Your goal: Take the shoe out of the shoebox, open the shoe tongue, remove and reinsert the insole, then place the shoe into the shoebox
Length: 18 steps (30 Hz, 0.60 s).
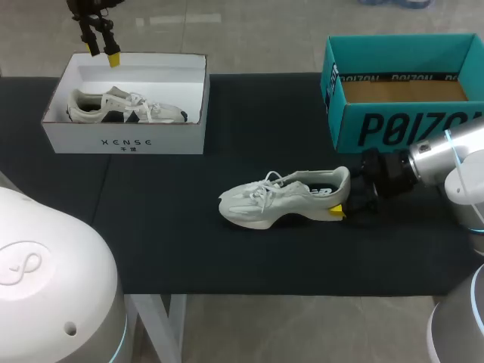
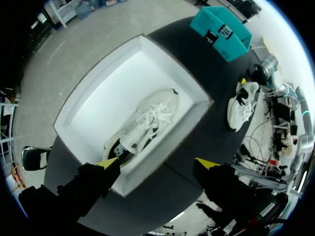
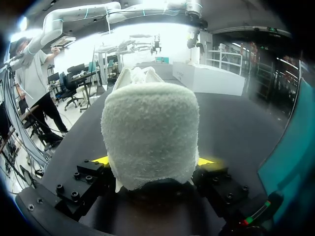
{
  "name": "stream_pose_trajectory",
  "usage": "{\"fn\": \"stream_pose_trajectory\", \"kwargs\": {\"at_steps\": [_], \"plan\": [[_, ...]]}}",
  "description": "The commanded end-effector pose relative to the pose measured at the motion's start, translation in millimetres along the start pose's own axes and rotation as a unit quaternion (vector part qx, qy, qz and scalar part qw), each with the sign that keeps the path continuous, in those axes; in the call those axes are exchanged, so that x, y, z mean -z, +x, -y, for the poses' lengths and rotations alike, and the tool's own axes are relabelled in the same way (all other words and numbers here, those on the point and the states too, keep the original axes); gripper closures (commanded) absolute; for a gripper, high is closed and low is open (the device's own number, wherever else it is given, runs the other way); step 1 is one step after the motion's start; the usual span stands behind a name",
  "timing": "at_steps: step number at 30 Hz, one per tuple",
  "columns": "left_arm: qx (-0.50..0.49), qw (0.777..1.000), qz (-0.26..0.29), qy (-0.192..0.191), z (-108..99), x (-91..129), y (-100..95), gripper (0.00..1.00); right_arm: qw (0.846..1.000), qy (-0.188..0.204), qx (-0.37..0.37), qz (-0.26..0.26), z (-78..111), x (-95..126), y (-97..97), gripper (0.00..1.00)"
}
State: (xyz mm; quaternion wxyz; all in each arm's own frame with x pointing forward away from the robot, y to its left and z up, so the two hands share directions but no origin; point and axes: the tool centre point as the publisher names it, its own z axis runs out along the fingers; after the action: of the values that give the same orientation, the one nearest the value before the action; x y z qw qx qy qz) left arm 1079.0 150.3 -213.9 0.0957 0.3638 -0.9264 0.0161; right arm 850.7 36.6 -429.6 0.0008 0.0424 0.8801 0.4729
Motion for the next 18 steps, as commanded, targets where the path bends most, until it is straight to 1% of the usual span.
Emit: {"fn": "stream_pose_trajectory", "kwargs": {"at_steps": [1,17,18], "plan": [[0.0,1.0,-0.001,-0.002,0.5,0.7,-1.4,0.0,1.0,0.002,0.0,0.0,4.0,-2.3,1.4,1.0],[0.0,1.0,-0.001,-0.002,0.5,0.7,-1.4,0.0,1.0,0.002,0.0,0.0,4.0,-2.3,1.4,1.0],[0.01,1.0,0.002,-0.002,0.6,0.3,0.1,0.0,1.0,0.002,0.0,0.0,4.0,-2.3,1.4,1.0]]}}
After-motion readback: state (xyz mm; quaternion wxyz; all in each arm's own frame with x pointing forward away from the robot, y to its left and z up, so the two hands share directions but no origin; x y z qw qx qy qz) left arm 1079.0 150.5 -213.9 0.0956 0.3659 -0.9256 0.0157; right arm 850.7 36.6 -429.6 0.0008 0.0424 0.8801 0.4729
